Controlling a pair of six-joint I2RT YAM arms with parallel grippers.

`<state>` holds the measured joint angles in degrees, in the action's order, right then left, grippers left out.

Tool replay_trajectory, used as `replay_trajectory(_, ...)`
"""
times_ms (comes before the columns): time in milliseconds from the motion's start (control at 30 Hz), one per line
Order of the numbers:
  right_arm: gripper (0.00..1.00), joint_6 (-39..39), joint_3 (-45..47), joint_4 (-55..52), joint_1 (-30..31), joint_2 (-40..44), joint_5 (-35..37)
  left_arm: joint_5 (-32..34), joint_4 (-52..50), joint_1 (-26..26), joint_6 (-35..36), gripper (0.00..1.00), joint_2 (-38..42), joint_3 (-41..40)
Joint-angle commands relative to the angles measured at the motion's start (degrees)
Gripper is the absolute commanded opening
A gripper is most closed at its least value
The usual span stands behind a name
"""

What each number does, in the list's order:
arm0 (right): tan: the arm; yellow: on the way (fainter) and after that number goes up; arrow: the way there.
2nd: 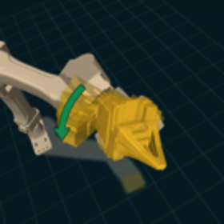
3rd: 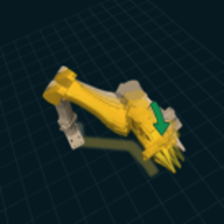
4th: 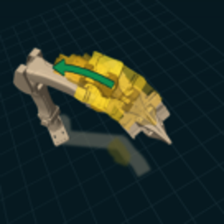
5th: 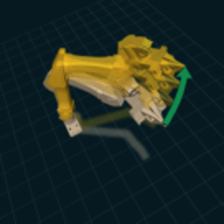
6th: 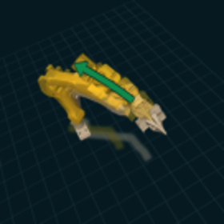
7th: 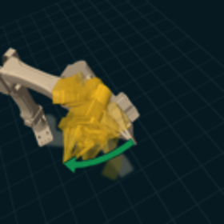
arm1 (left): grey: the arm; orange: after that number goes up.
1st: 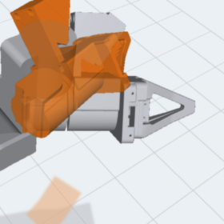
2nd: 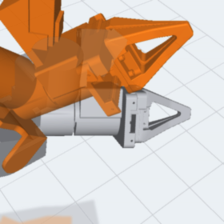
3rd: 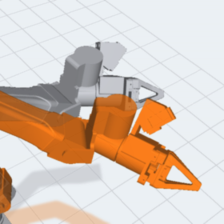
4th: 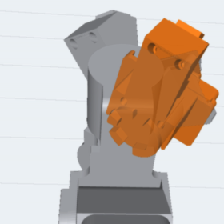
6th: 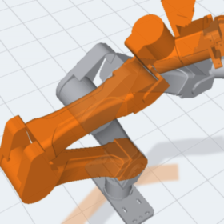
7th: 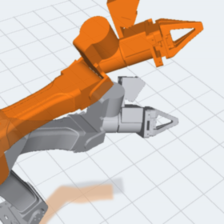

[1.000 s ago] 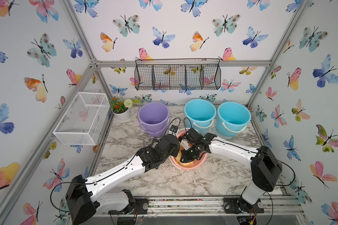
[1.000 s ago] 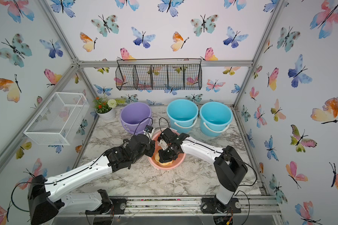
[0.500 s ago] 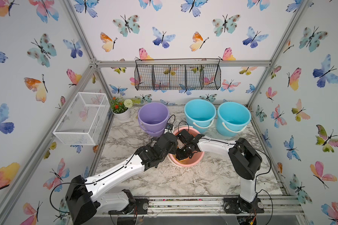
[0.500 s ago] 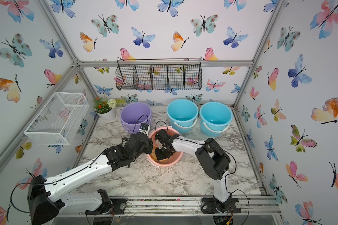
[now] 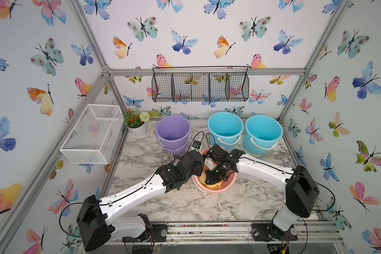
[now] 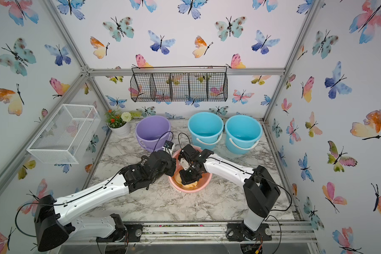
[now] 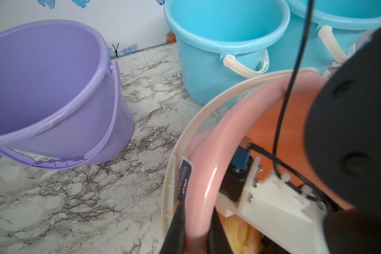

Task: Wipe the inside of the bucket with a cloth
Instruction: Wipe the dirt from the inside of the bucket.

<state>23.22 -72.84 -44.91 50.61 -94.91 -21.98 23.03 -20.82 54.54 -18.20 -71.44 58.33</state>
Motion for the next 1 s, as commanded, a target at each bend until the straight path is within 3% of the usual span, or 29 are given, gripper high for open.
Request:
replay_trajectory(0, 0.02, -0.82, -1.96, -9.66, 0.37, 3.11, -0.39, -0.45, 1.57, 0.28, 1.00, 0.00, -0.49, 1.62)
replay_trajectory(367, 0.02, -0.98, -7.17, -24.53, 0.37, 4.43, 11.74, -1.00, 1.75, 0.26, 1.21, 0.00, -0.81, 1.70)
replay_trajectory(733, 0.02, -3.65, -1.42, -13.34, 0.37, -2.38, 8.28, -2.72, 1.87, 0.30, 0.53, 0.00, -0.50, 2.35)
replay_trajectory(967, 0.02, -1.65, 2.92, -1.35, 0.37, -11.11, 11.94, -3.65, 1.94, 0.30, -0.16, 0.00, -0.67, 2.22)
